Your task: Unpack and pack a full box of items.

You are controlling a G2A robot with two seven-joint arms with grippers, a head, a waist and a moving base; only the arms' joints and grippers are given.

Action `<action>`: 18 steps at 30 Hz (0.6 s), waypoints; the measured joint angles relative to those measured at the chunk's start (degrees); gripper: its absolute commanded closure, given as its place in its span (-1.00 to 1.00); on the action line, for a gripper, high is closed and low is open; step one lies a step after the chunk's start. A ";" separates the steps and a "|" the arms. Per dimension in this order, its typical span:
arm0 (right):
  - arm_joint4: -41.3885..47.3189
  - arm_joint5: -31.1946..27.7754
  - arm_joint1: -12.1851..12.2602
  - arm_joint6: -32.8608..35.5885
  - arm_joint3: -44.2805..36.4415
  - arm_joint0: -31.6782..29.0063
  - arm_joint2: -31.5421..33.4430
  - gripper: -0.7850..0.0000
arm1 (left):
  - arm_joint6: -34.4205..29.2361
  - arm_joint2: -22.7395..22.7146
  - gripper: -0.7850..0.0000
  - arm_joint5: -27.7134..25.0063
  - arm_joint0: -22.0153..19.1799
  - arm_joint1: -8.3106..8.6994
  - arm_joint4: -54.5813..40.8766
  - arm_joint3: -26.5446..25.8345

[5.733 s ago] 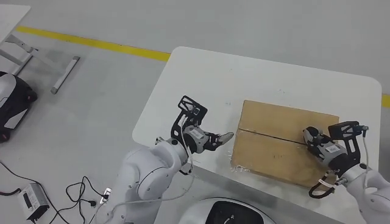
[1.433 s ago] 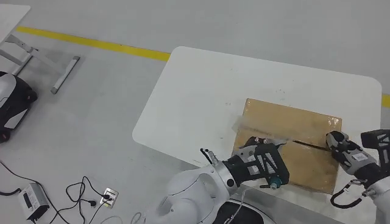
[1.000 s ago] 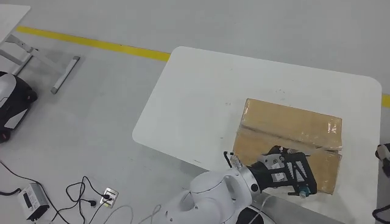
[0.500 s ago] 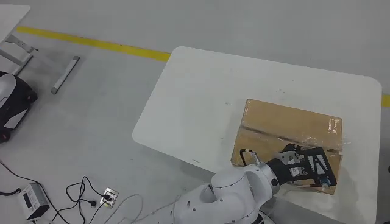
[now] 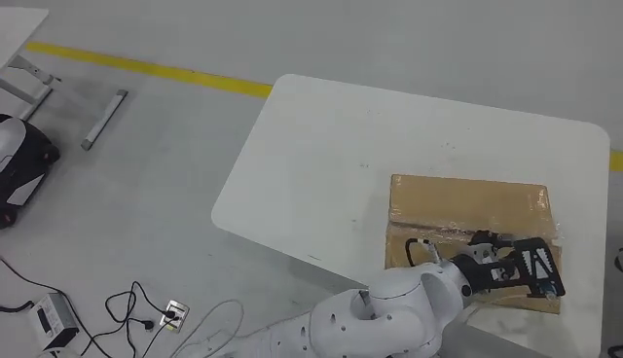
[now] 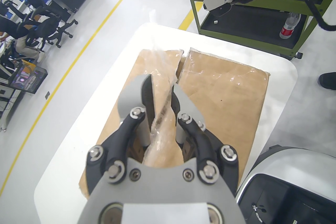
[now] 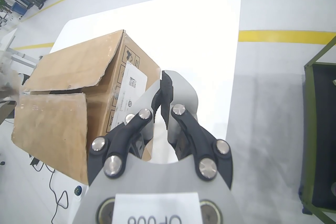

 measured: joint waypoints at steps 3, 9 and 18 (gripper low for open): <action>0.01 0.00 0.04 0.31 -0.28 0.42 -0.12 0.80 | -0.29 -0.39 -1.00 -0.90 0.05 -0.20 -0.51 -1.22; 0.00 0.02 0.19 1.10 -1.05 1.73 0.09 0.64 | -1.03 -1.41 -1.00 -3.51 1.16 -0.21 -0.98 -4.48; 1.21 -0.26 0.40 1.39 -3.57 2.81 2.06 1.00 | -1.60 -6.99 -1.00 -7.75 6.02 1.23 1.08 -12.09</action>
